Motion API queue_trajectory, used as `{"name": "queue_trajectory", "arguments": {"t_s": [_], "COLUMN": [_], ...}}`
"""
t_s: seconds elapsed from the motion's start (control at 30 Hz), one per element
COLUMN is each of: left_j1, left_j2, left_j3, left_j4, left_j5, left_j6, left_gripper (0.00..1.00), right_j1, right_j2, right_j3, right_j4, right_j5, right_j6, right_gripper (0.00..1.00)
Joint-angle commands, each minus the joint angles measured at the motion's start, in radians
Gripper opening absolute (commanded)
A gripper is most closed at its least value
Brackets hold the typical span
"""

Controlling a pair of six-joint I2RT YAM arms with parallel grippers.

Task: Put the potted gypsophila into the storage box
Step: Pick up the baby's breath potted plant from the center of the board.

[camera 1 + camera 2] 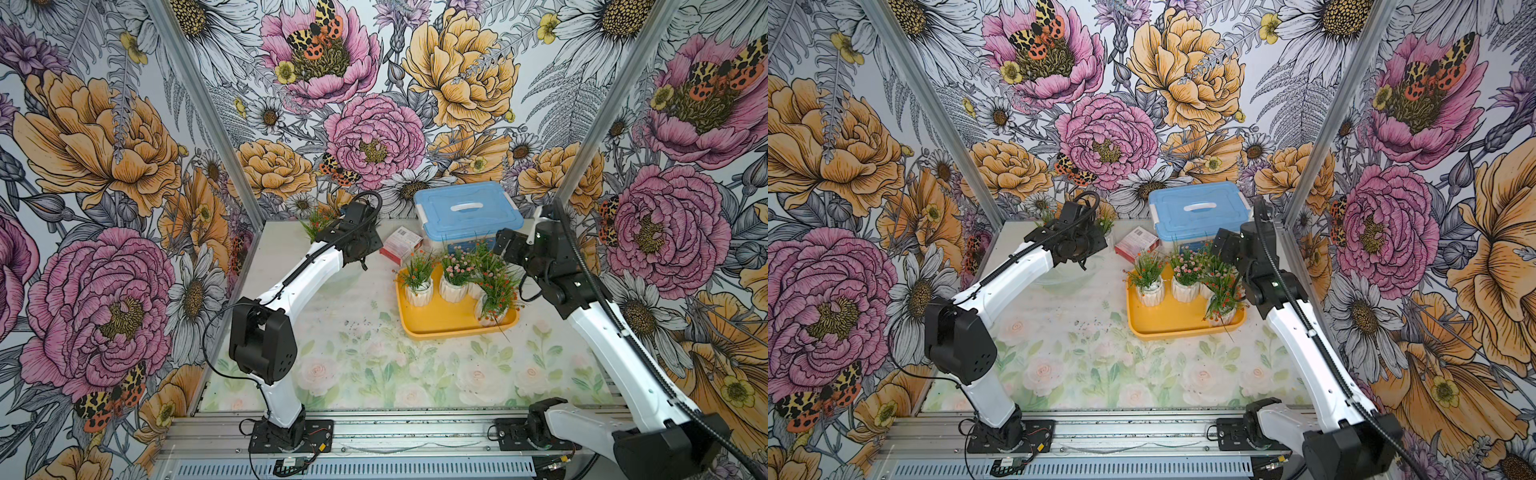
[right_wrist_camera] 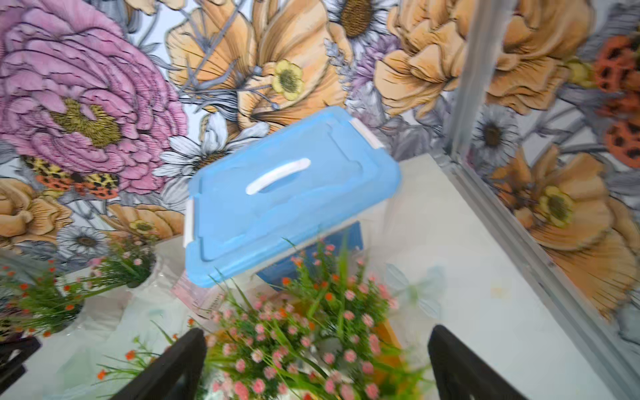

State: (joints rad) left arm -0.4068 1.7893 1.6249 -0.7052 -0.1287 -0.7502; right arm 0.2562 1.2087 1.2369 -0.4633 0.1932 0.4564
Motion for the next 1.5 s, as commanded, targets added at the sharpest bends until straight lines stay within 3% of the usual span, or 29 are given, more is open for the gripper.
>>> {"name": "queue_trajectory", "arguments": {"t_s": [0.0, 0.47, 0.77, 1.17, 1.47], "left_j1": [0.049, 0.173, 0.197, 0.208, 0.22], "left_j2": [0.099, 0.452, 0.553, 0.596, 0.671], "left_j3": [0.049, 0.383, 0.483, 0.505, 0.603], "left_j4": [0.005, -0.02, -0.02, -0.065, -0.128], "left_j5": [0.062, 0.176, 0.198, 0.181, 0.183], "left_j6": [0.003, -0.006, -0.032, -0.006, 0.032], "left_gripper": [0.53, 0.48, 0.44, 0.4, 0.35], "right_j1": [0.046, 0.071, 0.071, 0.068, 0.064], "right_j2": [0.094, 0.394, 0.522, 0.567, 0.61], "right_j3": [0.083, 0.32, 0.416, 0.451, 0.511], "right_j4": [0.137, 0.155, 0.156, 0.155, 0.154], "right_j5": [-0.083, -0.09, -0.111, -0.103, -0.103], "right_j6": [-0.063, -0.051, 0.011, 0.016, 0.003], "right_gripper": [1.0, 1.0, 0.99, 1.0, 1.0]}}
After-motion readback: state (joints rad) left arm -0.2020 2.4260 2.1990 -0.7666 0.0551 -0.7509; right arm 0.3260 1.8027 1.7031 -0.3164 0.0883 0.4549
